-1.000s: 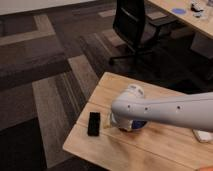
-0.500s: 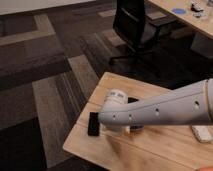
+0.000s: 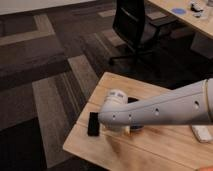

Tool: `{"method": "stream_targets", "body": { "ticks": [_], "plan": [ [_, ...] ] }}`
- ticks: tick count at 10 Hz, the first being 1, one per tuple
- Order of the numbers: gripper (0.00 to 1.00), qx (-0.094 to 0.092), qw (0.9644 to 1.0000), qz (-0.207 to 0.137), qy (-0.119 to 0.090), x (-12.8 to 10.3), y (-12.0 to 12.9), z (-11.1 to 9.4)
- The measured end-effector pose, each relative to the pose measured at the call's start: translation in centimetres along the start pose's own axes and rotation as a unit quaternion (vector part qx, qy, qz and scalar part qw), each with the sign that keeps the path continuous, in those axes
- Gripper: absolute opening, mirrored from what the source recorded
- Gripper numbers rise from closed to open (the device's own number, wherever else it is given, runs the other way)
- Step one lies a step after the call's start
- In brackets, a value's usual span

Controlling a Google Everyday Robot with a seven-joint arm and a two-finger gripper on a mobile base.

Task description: Push the ceramic bowl across the table

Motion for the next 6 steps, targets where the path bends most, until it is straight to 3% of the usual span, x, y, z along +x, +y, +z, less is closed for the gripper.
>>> {"method": "stream_targets", "body": {
  "ticks": [2, 3, 5, 6],
  "plan": [
    [0.65, 0.000, 1.0000, 0.007, -0.001, -0.8, -0.1, 0.1],
    [0.65, 0.010, 0.9997, 0.020, -0.008, -2.9, -1.1, 0.2],
    [0.65, 0.036, 0.9991, 0.006, -0.020, -5.7, -1.0, 0.5],
    [0.65, 0.061, 0.9974, -0.021, -0.032, -6.0, -0.4, 0.4]
  ]
}}
